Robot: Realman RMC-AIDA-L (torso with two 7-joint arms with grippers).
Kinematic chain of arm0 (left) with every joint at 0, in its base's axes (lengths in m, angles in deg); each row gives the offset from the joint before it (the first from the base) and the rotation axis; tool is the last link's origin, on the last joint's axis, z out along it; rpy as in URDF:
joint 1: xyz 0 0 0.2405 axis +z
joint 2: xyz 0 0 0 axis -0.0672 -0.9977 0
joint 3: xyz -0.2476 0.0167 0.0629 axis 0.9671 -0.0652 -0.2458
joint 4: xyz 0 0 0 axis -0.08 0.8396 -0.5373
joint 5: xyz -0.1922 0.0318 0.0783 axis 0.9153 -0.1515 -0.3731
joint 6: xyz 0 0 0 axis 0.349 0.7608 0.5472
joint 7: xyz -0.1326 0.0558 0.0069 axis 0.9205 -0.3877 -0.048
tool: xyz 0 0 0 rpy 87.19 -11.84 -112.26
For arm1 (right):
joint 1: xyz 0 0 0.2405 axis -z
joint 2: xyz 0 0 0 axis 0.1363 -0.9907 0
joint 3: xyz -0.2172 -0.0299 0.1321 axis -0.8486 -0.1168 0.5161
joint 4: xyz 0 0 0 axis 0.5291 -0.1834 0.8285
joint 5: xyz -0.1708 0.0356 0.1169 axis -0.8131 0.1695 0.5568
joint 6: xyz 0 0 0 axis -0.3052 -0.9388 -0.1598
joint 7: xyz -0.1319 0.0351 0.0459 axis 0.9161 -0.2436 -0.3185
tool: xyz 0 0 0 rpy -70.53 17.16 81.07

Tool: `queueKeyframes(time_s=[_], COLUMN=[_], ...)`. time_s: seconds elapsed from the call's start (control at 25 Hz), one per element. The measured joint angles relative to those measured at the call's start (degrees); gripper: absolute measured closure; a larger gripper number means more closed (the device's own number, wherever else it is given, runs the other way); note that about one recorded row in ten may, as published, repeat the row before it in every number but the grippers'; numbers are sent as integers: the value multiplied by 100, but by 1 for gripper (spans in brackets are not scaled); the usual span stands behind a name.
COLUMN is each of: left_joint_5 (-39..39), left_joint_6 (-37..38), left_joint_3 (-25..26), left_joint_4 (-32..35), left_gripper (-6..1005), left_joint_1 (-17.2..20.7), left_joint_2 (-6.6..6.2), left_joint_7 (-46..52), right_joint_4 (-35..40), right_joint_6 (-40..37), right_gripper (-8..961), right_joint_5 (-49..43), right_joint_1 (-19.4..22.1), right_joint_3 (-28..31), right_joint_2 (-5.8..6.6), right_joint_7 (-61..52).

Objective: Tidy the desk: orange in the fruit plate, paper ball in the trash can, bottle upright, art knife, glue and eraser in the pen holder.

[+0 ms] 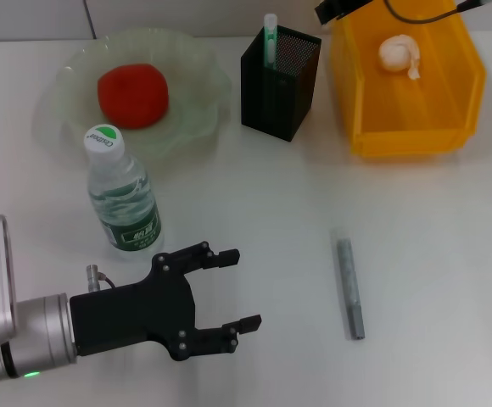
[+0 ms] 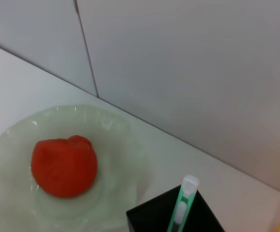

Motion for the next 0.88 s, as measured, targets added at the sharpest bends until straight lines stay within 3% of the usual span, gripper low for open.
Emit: queueKeyframes(time_s=[0.16,0.36,0.88], left_joint_5=[-21,-3,1], left_joint_6=[-32,-25,-39], left_joint_3=[-8,-8,-7], left_joint_4=[0,0,-9], left_gripper=[186,186,186], left_joint_1=[-31,-30,-26], left_joint_2=[0,0,0], left_joint_7=[43,46,54], right_joint_4=[-956,-1601,-1539], right_joint_6=[660,1170,1126], right_gripper=[724,705,656], right_joint_5=[42,49,54], right_joint_1=[-223,-476,-535], right_joint_3=[-1,-13,-13], right_joint_2=[-37,-90,-102], right_joint_7=[568,862,973])
